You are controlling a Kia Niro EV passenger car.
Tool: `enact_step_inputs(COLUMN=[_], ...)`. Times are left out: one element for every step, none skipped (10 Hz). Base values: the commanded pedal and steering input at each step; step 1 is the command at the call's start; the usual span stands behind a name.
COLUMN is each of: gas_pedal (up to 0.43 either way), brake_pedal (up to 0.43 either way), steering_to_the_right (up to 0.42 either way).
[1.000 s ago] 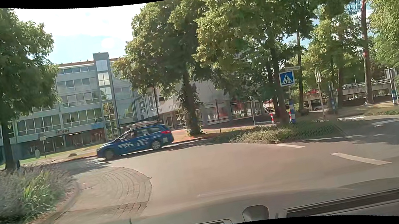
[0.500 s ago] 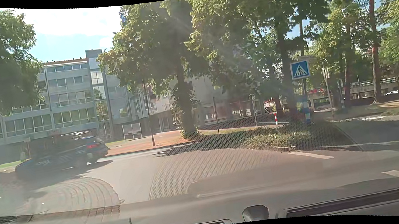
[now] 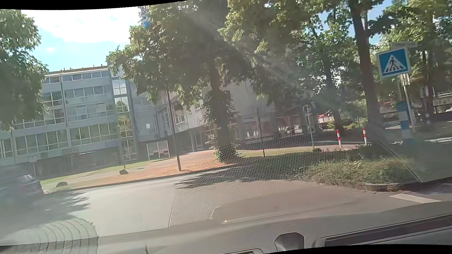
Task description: Follow the waypoints while adhering to traffic rules and regulations
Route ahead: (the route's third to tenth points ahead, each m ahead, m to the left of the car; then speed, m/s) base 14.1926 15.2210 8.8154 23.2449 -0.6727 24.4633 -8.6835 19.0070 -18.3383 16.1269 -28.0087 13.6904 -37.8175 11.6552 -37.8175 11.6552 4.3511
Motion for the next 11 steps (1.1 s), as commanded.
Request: enact_step_inputs(gas_pedal=[0.130, 0.130, 0.130, 0.130, 0.130, 0.130, 0.130, 0.130, 0.130, 0.130, 0.130], brake_pedal=[0.006, 0.006, 0.006, 0.006, 0.006, 0.006, 0.006, 0.006, 0.006, 0.006, 0.006], steering_to_the_right=[-0.194, -0.230, -0.253, -0.277, -0.292, -0.300, -0.310, -0.322, -0.335, -0.355, -0.371])
